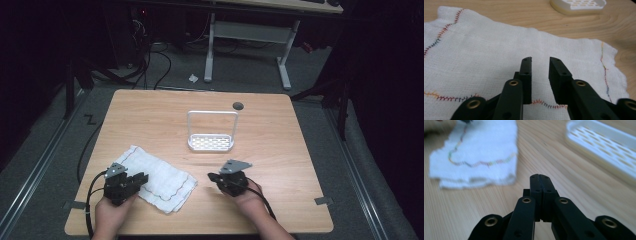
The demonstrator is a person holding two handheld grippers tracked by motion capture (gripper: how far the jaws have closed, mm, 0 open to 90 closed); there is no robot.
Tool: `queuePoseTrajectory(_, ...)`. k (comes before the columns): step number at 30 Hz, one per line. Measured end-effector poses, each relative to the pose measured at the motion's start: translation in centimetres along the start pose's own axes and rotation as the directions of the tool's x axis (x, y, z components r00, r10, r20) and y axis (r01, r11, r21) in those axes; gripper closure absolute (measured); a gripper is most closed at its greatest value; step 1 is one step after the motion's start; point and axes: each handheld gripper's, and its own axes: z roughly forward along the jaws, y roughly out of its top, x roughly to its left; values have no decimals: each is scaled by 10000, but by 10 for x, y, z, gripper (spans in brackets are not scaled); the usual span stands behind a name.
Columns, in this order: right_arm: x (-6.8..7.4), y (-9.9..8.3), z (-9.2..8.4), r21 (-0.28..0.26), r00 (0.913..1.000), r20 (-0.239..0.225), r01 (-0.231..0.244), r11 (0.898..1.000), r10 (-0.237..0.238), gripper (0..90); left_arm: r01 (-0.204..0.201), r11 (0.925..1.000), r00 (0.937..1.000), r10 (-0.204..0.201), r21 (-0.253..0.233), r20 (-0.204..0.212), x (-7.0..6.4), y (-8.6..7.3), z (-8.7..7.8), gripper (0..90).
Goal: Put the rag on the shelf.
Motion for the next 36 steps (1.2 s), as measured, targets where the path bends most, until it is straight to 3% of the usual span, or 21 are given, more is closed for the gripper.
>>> queuePoseTrajectory(2,4,8,9,37,9999,-158,31,10000,-30,900,-6,10000,10000,6,45,53,-1,0,0,785)
queuePoseTrajectory(6,25,35,55,483,9962,-601,665,9966,-636,900,-166,9987,9997,158,490,162,-2,-2,3,810)
queuePoseTrajectory(7,25,35,55,483,9962,-601,665,9966,-636,900,-166,9987,9997,158,490,162,-2,-2,3,808)
queuePoseTrajectory(10,28,31,71,1182,9951,-604,850,9893,-783,900,-148,9966,9998,134,814,172,-2,-5,10,801)
queuePoseTrajectory(12,27,28,71,1153,9945,-638,902,9892,-833,900,-155,9966,9997,140,814,188,-2,-5,11,798)
queuePoseTrajectory(15,27,18,59,1113,9951,-733,741,9910,-662,900,-233,9962,9985,191,835,503,-6,-5,14,789)
queuePoseTrajectory(16,29,8,47,1043,9943,-744,841,9910,-766,900,-501,9953,9969,448,830,648,-13,-5,19,787)
queuePoseTrajectory(18,31,4,42,1063,9946,-752,796,9912,-718,900,-609,9945,9959,548,852,722,-18,-4,22,781)
queuePoseTrajectory(19,35,-7,26,1147,9942,-735,868,9896,-787,900,-750,9932,9941,675,888,848,-24,-3,26,779)
queuePoseTrajectory(21,37,-12,20,1150,9942,-709,882,9894,-804,900,-1036,9906,9907,949,892,972,-36,-2,32,776)
queuePoseTrajectory(23,40,-27,1,1135,9947,-594,907,9894,-844,900,-1194,9880,9859,1063,984,1291,-47,-2,36,771)
queuePoseTrajectory(24,41,-40,-15,1119,9970,-591,559,9922,-495,900,-1365,9851,9784,1176,1043,1698,-60,-4,41,767)
queuePoseTrajectory(25,40,-44,-21,1099,9973,-587,496,9927,-434,900,-1365,9851,9784,1176,1043,1698,-60,-4,41,765)
queuePoseTrajectory(27,40,-53,-34,1099,9984,-537,216,9937,-157,900,-2037,9727,9631,1788,1109,2012,-84,-6,47,754)
queuePoseTrajectory(28,40,-56,-39,1003,9983,-569,138,9949,-81,900,-2037,9727,9631,1788,1109,2012,-84,-6,47,750)
queuePoseTrajectory(30,39,-56,-44,790,9982,-602,40,9969,8,896,-2401,9645,9520,2118,1102,2209,-99,-7,51,743)
queuePoseTrajectory(31,36,-49,-47,476,9989,-466,-12,9989,34,889,-2747,9575,9466,2532,877,1996,-105,-6,51,738)
queuePoseTrajectory(32,36,-49,-47,476,9989,-466,-12,9989,34,889,-2747,9575,9466,2532,877,1996,-105,-6,51,738)
queuePoseTrajectory(33,29,-36,-42,222,9996,-296,-17,9998,24,886,-3258,9446,9391,3183,408,1297,-108,-3,44,733)
queuePoseTrajectory(35,26,-32,-38,172,9996,-293,-19,9999,24,886,-3254,9451,9410,3203,315,1094,-105,-1,41,719)
queuePoseTrajectory(36,22,-25,-32,165,9997,-239,54,9998,-50,886,-3035,9523,9495,2996,304,936,-99,2,37,719)
